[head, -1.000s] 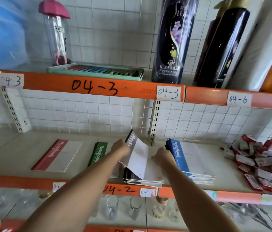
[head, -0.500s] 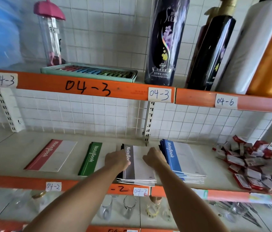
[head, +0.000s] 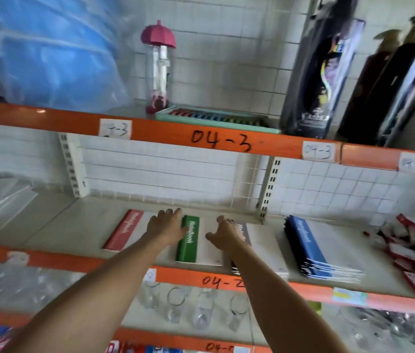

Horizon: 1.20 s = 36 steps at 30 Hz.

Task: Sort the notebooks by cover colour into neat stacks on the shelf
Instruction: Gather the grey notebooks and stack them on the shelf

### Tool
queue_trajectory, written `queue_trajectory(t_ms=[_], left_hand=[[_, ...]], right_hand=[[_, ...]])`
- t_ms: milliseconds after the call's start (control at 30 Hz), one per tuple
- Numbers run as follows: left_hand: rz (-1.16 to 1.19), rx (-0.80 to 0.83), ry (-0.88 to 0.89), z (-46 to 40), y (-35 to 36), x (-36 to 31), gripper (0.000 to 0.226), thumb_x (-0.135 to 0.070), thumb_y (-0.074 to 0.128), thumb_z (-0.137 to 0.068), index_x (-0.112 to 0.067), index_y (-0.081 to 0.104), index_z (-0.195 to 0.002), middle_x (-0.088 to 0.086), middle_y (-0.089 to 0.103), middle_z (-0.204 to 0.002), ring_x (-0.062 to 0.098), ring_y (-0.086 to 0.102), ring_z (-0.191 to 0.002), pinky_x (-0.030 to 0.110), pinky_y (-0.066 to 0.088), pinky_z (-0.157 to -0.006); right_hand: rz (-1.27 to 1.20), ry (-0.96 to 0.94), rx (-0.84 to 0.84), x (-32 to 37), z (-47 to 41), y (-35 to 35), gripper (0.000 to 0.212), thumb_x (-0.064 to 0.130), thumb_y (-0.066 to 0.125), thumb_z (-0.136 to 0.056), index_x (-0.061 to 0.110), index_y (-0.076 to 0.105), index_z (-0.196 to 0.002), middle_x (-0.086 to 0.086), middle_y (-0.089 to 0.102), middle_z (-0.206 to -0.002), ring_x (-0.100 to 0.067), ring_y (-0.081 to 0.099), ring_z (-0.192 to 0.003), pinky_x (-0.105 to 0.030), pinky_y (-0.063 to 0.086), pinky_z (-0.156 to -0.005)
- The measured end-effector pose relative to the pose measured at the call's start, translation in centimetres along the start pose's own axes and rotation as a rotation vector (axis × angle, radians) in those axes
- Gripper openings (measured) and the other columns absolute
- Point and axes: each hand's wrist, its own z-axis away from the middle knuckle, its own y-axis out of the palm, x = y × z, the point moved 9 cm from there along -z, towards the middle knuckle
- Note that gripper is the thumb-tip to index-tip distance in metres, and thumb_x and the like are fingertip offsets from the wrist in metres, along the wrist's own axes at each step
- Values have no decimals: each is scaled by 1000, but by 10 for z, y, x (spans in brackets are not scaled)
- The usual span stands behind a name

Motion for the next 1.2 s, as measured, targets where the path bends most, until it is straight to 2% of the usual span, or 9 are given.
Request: queue_trajectory(t_ms=[133, 200, 300, 533, 700, 833, 967, 1100, 1200], left_hand=[[-44, -6, -29, 24, -13, 81, 63, -59, 49, -94, -22, 40, -144, 7, 53, -139, 29, 48, -127, 41, 43, -100], [-24, -3, -64, 37, -20, 125, 62, -59, 48, -93, -24, 39, -143, 5, 53, -137, 30, 50, -122, 41, 44, -95], [-64, 16, -83, 57, -25, 184, 60, -63, 47, -91, -25, 43, -137, 6, 60, -123, 28, 55, -110, 39, 45, -84], [-76, -11, -180, 98, -51, 313, 64, -66, 44, -91, -27, 44, -141, 8, 56, -137, 29, 49, -126, 41, 40, -103], [-134, 30, -229, 115, -51, 387, 62, -63, 44, -91, -26, 44, -141, 3, 52, -141, 28, 36, -138, 48, 23, -114], [-99, 8, -234, 112, -57, 438, 58, -60, 46, -91, -24, 48, -137, 4, 58, -133, 27, 48, -125, 42, 39, -104], [-73, -13, -257, 102, -57, 494, 60, -59, 46, -92, -26, 45, -142, 4, 56, -136, 26, 47, -128, 43, 35, -108], [-62, -53, -282, 83, -62, 567, 53, -57, 49, -92, -24, 51, -133, 8, 61, -127, 30, 53, -120, 40, 43, -99], [-87, -24, -291, 71, -68, 619, 58, -57, 50, -93, -28, 44, -143, 6, 60, -130, 28, 54, -122, 38, 45, -98]], right_hand=[[-31, -17, 91, 66, 13, 49, 63, 41, 70, -84, 12, 47, -134, -12, 55, -132, -32, 56, -116, -40, 50, -94], [-28, -39, 104, 100, 21, 71, 64, 43, 69, -85, 12, 47, -136, -13, 55, -134, -32, 55, -119, -39, 48, -98], [-11, -76, 100, 152, 36, 99, 66, 45, 65, -87, 15, 42, -142, -11, 49, -141, -32, 52, -124, -40, 46, -101], [2, -157, 109, 271, 59, 167, 63, 43, 64, -88, 13, 43, -139, -12, 54, -135, -33, 55, -120, -39, 45, -100], [-23, -199, 149, 341, 64, 206, 67, 46, 62, -87, 13, 42, -141, -11, 58, -129, -31, 61, -112, -39, 48, -97], [18, -239, 164, 388, 54, 233, 67, 44, 61, -90, 13, 39, -144, -11, 50, -140, -32, 53, -123, -37, 41, -102], [22, -263, 185, 431, 29, 261, 65, 43, 61, -90, 12, 41, -143, -11, 50, -140, -32, 52, -124, -37, 41, -102], [-37, -280, 208, 487, -5, 297, 68, 44, 62, -89, 12, 40, -145, -10, 48, -144, -31, 49, -128, -36, 40, -105], [-51, -287, 216, 535, -27, 324, 67, 44, 61, -90, 12, 40, -145, -11, 47, -144, -31, 47, -131, -35, 39, -107]])
